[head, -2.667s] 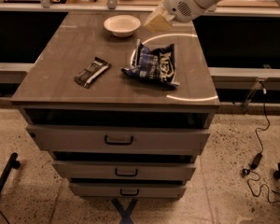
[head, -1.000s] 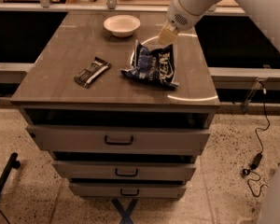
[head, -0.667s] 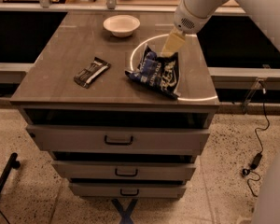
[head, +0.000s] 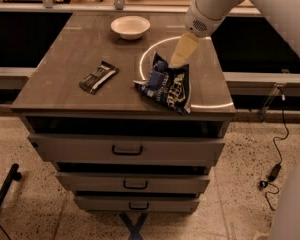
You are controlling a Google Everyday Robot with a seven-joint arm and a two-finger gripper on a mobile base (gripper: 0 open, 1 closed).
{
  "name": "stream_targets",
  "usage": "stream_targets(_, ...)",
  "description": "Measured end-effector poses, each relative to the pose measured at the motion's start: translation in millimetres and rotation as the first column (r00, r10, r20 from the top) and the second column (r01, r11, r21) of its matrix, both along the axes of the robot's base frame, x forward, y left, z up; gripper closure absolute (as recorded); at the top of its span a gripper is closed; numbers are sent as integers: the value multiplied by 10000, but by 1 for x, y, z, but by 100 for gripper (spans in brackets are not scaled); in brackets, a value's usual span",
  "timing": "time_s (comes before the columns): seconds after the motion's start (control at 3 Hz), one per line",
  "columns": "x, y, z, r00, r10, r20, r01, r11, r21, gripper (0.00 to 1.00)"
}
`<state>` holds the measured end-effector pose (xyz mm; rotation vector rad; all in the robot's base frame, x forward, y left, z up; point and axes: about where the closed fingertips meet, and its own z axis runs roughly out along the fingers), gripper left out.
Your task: Move blue chip bag near rxbar chocolate
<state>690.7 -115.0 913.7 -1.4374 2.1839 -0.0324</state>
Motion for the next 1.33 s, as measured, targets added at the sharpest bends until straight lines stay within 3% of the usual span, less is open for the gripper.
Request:
stream_targets(0.67,-4,-8,37,9988,-375,316,361,9983,452,0)
stream_targets(1.0,-24,-13,39,9972,-748,-51,749,9949,678,0)
stream_targets(1.33,-53,-6,37,9944,-1049,-119,1053,9936,418,0)
